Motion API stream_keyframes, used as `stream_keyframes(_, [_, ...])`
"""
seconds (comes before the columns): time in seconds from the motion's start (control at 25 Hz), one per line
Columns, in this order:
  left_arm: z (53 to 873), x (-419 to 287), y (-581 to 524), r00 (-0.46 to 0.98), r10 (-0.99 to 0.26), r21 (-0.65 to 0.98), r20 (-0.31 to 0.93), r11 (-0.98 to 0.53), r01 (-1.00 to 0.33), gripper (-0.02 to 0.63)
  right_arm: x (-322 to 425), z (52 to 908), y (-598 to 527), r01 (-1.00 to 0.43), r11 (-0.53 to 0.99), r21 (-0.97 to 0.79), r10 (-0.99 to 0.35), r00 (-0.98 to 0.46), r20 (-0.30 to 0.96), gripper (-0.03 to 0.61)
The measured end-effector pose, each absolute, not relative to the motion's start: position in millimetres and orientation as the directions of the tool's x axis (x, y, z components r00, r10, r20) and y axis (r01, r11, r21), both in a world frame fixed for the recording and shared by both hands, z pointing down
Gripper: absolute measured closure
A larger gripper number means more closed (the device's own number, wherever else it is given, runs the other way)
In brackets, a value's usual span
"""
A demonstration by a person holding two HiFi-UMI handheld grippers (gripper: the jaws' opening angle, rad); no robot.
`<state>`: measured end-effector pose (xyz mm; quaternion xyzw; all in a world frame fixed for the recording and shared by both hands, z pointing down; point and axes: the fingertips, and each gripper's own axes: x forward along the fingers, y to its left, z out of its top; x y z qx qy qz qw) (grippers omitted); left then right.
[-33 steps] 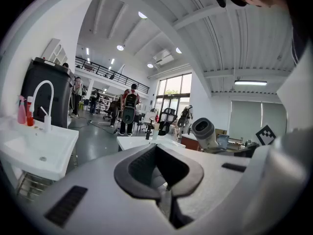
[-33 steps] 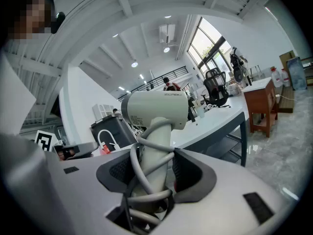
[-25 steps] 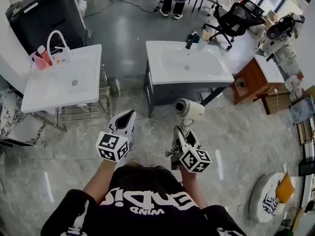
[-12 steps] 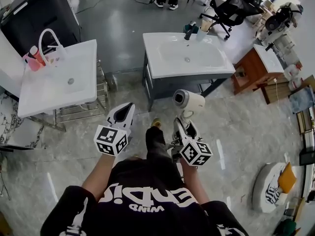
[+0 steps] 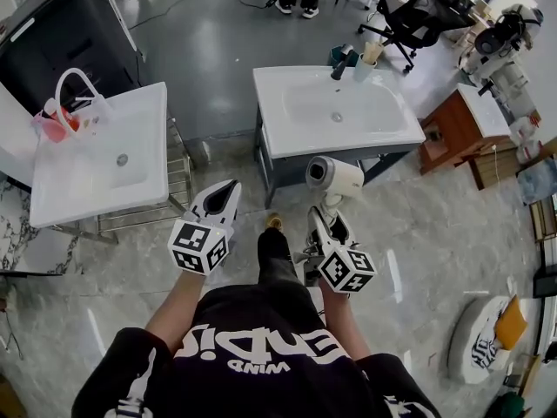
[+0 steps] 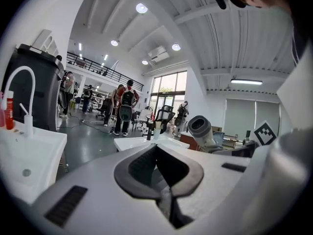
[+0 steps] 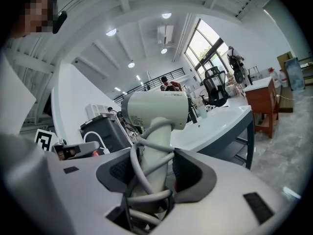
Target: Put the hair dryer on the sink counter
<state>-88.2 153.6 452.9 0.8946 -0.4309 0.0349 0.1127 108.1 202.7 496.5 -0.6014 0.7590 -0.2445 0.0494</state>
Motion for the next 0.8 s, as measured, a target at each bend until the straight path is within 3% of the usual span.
stream_keyframes(0.8, [454,-43,-18,0.589,-0.782,0.186,0.204,-0.560,-0.807,0.606,155,500,19,-0.884,0.185,-0.430,-0.904,-0.325,0.278,0.347])
